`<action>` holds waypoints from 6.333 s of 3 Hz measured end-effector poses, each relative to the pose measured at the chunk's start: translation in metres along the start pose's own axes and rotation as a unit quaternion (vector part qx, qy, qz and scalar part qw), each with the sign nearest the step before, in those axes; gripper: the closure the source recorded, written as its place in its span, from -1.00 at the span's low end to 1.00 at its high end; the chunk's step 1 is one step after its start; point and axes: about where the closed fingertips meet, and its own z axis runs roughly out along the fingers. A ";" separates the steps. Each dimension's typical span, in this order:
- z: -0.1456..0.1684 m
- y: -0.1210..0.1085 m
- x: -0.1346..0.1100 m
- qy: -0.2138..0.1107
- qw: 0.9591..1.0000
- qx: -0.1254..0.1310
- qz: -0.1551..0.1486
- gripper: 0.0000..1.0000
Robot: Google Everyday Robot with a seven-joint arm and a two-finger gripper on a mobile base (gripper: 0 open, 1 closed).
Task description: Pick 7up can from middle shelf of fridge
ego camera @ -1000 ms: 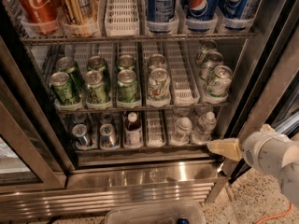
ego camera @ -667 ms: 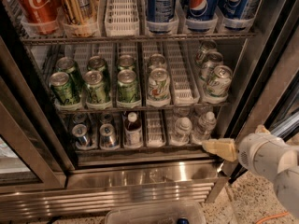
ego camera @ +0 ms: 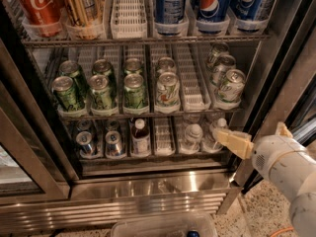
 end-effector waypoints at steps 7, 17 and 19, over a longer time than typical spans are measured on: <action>0.004 0.070 0.010 -0.078 0.995 -0.029 0.052 -1.00; 0.076 0.071 0.027 -0.244 0.967 0.076 0.009 -1.00; 0.085 0.064 0.015 -0.272 0.957 0.099 0.005 -1.00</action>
Offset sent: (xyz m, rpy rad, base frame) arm 0.0025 0.0072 0.0089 0.0270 -0.0760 -0.0303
